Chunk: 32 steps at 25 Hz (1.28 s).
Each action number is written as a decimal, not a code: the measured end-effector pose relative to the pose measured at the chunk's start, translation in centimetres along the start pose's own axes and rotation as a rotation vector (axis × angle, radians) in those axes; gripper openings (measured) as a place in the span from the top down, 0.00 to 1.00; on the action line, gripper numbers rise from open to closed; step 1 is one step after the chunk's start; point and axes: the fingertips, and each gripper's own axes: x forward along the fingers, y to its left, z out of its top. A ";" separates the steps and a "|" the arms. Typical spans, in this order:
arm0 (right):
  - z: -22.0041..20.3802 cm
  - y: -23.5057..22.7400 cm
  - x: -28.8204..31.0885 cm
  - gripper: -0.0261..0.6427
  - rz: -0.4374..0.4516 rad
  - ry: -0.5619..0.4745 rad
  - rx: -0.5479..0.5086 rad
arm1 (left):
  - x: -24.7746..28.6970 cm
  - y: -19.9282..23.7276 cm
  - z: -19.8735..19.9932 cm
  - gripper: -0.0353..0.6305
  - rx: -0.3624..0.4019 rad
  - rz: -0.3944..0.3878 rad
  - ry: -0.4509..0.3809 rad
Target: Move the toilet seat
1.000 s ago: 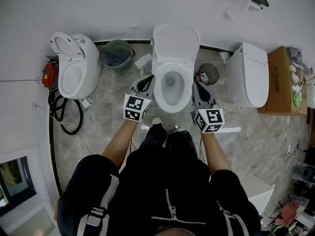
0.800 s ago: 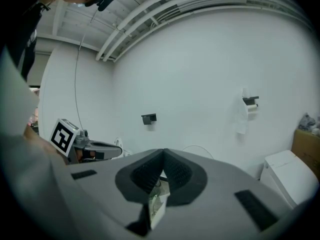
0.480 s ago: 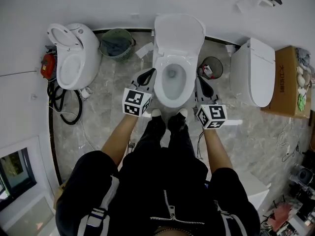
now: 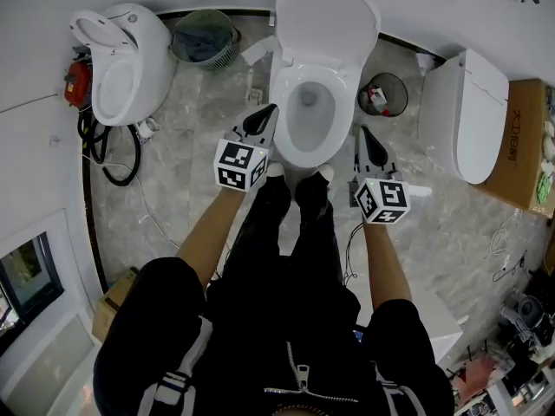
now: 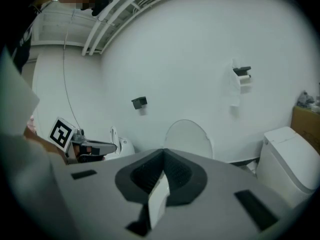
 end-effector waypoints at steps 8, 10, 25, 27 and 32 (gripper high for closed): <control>-8.0 -2.6 2.6 0.93 -0.003 0.099 0.116 | 2.2 1.6 -6.9 0.94 -0.099 0.011 0.068; -10.6 -3.4 3.2 0.90 -0.007 0.122 0.176 | 3.0 2.1 -9.5 0.84 -0.095 0.023 0.109; -33.3 -10.6 8.1 0.64 -0.144 0.408 0.493 | 8.4 6.6 -32.2 0.51 -0.514 0.120 0.400; -36.4 -11.6 8.3 0.62 -0.184 0.433 0.579 | 8.8 6.7 -34.7 0.50 -0.537 0.120 0.437; -41.9 -14.1 9.3 0.58 -0.252 0.450 0.740 | 10.5 6.7 -40.2 0.48 -0.657 0.107 0.497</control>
